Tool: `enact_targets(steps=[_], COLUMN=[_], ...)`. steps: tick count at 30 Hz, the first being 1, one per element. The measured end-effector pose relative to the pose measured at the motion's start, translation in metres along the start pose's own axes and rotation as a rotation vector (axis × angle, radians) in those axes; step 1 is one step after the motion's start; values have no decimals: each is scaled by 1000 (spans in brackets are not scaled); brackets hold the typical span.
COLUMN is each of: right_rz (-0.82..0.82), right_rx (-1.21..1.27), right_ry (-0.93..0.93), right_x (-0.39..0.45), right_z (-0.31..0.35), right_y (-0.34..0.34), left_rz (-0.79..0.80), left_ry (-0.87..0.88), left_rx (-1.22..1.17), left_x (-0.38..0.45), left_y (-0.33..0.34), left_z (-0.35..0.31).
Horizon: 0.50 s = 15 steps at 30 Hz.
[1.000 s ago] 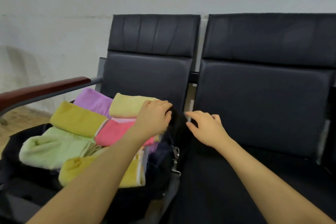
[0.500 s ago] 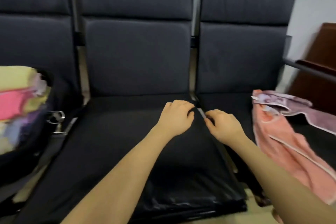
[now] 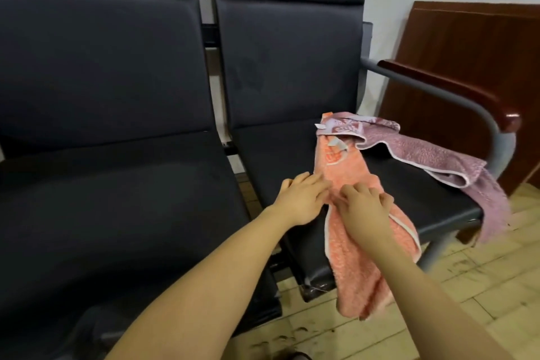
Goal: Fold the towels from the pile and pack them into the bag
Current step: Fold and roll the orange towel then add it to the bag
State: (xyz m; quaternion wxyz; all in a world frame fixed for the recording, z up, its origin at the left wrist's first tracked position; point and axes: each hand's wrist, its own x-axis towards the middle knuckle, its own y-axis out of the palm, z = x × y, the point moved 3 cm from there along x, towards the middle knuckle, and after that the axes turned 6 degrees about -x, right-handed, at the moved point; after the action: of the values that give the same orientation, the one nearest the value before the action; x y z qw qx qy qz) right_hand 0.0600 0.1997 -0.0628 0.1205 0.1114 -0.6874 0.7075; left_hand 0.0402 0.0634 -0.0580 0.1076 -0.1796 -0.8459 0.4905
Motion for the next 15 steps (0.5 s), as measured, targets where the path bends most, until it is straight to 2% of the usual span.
enact_targets(steps=[3, 6, 9, 15], right_rz=[-216, -454, -625, -727], right_rx=[179, 277, 320, 343], right_ry=[-23, -171, -339, -513], right_x=[0, -7, -9, -10], right_z=[1, 17, 37, 76], right_y=[-5, -17, -29, -46], left_rz=[-75, -218, -201, -416], left_ry=[-39, -20, 27, -37], left_rx=[-140, -342, -367, -571], left_x=[2, -2, -7, -53], left_y=[-2, -18, -31, -51], left_z=[9, 13, 20, 50])
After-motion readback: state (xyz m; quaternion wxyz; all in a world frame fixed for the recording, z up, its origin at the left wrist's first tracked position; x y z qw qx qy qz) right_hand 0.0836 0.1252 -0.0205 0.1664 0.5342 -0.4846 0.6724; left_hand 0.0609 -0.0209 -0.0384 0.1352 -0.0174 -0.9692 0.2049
